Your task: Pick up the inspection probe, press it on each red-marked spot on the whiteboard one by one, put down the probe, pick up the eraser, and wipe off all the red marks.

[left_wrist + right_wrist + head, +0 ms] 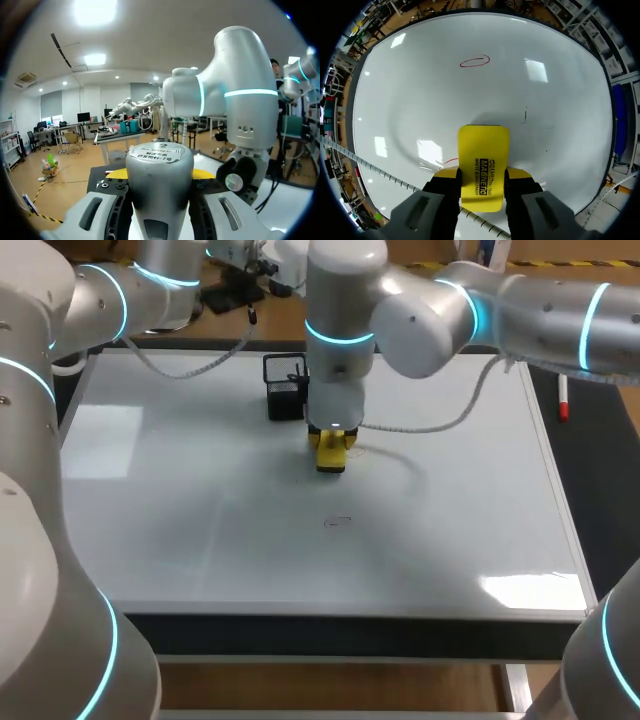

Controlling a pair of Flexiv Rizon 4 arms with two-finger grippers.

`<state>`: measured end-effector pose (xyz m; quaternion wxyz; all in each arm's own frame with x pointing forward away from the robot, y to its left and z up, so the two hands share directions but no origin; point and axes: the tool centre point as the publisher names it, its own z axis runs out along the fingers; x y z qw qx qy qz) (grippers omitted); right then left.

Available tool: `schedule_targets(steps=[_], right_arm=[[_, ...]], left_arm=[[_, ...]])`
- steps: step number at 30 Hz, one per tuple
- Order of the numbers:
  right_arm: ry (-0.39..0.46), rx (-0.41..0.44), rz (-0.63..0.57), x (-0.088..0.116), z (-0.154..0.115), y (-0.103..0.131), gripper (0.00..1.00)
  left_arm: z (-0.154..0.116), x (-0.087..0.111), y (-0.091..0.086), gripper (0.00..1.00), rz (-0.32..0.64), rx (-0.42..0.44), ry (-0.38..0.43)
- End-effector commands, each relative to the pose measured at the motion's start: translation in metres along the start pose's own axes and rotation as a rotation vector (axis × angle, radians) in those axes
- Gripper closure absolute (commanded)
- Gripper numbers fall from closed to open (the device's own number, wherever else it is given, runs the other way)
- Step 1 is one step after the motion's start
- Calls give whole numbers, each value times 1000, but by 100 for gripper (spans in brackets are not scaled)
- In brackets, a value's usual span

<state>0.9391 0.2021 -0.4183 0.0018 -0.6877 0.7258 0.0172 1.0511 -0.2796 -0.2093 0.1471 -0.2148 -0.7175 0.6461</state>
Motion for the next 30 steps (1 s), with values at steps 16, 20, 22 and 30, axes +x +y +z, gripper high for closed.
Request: schedule_targets(steps=[16,20,22,30], right_arm=[[29,-27,54,20,15,-5,100],[34,-30,80,32,17,-5,100],[38,-32,97,39,19,-4,100],[57,-42,159,69,24,1,100]], left_arm=[[-3,-7,2,100,-2,8,239],[-3,-7,2,100,-2,8,239],[-3,-7,2,100,-2,8,239],[-3,-7,2,100,-2,8,239]])
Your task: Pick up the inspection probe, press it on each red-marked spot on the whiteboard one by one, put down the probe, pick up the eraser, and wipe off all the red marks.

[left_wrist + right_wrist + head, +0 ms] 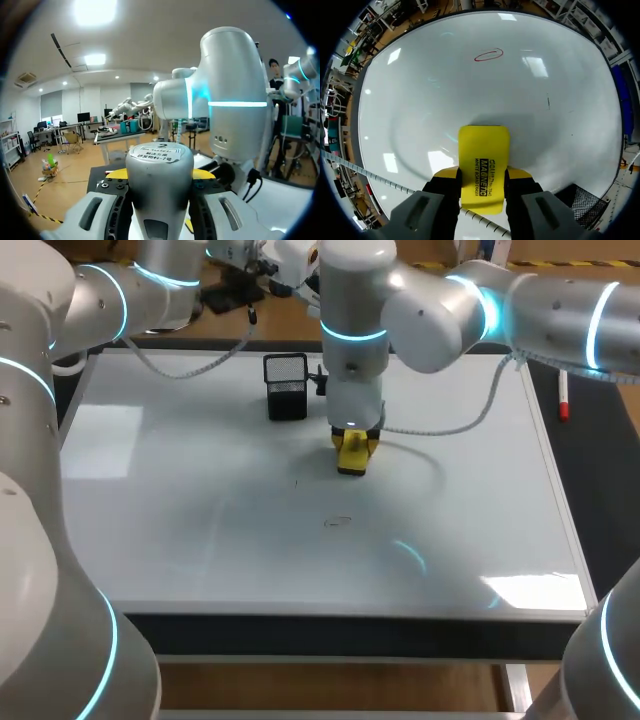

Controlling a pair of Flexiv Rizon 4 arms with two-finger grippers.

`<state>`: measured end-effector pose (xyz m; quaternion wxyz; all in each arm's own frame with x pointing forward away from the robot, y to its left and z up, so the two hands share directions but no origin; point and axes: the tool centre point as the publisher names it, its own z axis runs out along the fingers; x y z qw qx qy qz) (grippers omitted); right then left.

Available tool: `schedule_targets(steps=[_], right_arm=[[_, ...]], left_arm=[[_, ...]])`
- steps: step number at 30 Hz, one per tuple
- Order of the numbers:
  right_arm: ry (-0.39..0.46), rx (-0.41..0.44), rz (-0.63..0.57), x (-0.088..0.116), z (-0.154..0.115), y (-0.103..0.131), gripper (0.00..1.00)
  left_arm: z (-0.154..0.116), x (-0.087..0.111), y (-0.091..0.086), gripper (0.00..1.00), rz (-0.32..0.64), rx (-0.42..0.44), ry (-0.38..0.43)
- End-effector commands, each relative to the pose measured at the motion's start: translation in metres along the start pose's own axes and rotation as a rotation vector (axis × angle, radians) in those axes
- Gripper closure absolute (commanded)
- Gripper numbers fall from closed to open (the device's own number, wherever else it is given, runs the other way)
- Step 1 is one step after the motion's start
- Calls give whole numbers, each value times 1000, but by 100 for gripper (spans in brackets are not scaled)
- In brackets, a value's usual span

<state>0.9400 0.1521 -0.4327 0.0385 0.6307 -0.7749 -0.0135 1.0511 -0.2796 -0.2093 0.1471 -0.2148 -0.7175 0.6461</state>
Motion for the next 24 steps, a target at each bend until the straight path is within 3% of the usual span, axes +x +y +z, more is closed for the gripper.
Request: schedule_targets(steps=[1,12,18,24], right_arm=[[-4,3,17,23,13,2,100],[1,8,77,49,10,4,100],[-50,39,150,66,-10,-2,100],[-92,59,264,96,-29,-9,100]], left_arm=[[-3,-7,2,100,-2,8,239],[-3,-7,2,100,-2,8,239],[-3,-7,2,100,-2,8,239],[-3,-7,2,100,-2,8,239]])
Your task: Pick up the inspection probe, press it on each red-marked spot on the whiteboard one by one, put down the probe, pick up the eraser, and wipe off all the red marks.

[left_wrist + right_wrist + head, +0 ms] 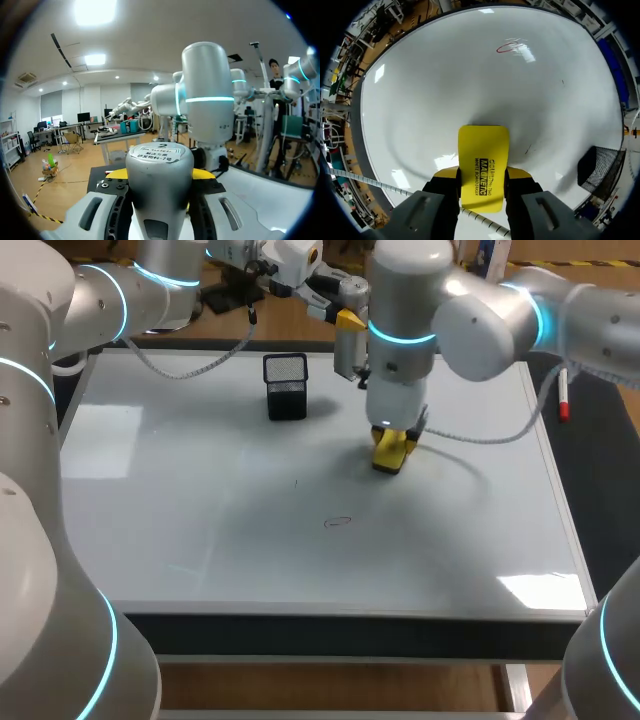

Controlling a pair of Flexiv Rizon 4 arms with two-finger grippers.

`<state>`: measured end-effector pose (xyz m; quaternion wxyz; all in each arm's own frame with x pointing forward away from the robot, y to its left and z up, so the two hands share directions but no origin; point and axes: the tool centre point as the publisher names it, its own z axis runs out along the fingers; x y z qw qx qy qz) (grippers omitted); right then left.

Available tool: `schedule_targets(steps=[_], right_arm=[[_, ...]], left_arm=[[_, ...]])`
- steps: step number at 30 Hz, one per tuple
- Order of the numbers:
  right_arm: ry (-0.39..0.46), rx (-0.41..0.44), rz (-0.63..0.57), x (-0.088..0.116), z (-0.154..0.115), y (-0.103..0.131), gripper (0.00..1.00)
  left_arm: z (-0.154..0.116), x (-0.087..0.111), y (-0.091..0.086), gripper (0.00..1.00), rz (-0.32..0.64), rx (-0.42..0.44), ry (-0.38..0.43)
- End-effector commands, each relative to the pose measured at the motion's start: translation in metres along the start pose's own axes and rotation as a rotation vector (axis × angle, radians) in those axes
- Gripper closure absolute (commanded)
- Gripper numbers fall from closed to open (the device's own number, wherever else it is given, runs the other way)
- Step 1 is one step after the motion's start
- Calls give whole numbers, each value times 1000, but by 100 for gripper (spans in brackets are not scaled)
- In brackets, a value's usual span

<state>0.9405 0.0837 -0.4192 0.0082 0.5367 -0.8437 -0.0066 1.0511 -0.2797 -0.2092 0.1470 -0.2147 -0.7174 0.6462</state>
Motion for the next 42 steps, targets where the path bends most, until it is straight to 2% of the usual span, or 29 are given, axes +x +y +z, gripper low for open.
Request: schedule_targets(steps=[1,7,13,20,24,29,42], right_arm=[[-48,16,49,33,-21,-5,100],[-78,37,158,65,-35,-15,100],[-70,55,221,94,-42,-18,100],[-77,47,312,126,-40,-14,100],[-75,41,351,138,-37,-12,100],[-73,37,381,147,-35,-12,100],[-78,42,380,148,-36,-13,100]], left_arm=[[-3,-7,3,100,-2,8,239],[-3,-7,3,100,-2,8,239],[-3,-7,3,100,-2,8,239],[-3,-7,3,100,-2,8,239],[-3,-7,3,100,-2,8,239],[-3,-7,3,100,-2,8,239],[-3,-7,3,100,-2,8,239]])
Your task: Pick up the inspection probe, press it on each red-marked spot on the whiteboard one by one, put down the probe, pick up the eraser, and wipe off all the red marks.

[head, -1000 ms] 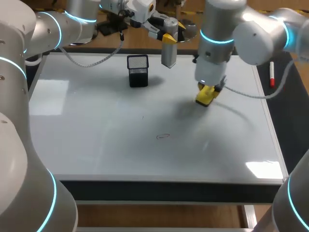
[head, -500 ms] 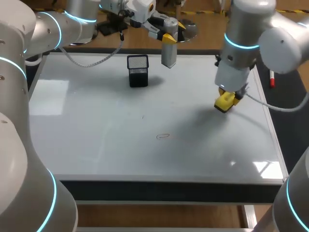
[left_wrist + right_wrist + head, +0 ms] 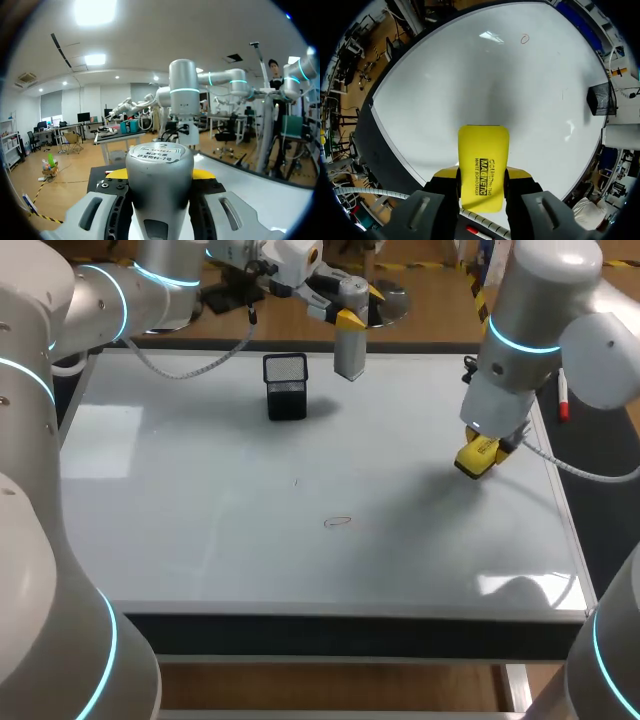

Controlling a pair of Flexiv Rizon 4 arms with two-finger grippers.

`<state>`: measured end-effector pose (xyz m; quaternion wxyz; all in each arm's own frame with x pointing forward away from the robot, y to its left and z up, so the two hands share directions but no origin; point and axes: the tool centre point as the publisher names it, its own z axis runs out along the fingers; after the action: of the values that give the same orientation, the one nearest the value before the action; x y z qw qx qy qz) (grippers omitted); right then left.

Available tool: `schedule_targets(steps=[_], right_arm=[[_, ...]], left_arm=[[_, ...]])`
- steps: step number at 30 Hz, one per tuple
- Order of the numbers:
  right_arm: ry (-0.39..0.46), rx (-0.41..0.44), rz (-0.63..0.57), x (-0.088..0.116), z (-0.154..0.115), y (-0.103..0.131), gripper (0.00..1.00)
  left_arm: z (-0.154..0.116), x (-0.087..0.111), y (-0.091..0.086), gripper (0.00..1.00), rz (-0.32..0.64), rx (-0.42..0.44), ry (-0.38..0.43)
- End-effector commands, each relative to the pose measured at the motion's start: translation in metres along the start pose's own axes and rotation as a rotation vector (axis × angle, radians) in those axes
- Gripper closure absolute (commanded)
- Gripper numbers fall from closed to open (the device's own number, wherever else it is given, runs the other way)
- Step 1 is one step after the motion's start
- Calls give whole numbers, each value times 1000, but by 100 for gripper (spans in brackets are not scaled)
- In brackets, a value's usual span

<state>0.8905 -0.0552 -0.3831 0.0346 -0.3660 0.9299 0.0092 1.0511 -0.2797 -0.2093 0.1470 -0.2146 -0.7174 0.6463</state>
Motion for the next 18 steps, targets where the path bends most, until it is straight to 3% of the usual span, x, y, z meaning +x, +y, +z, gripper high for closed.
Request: schedule_targets(steps=[1,14,18], right_arm=[[1,2,-2,1,-1,0,100],[1,2,-2,1,-1,0,100],[1,2,-2,1,-1,0,100]], left_arm=[[-3,-7,2,100,-2,7,240],[-3,-7,2,100,-2,7,240],[1,8,-2,100,17,12,228]])
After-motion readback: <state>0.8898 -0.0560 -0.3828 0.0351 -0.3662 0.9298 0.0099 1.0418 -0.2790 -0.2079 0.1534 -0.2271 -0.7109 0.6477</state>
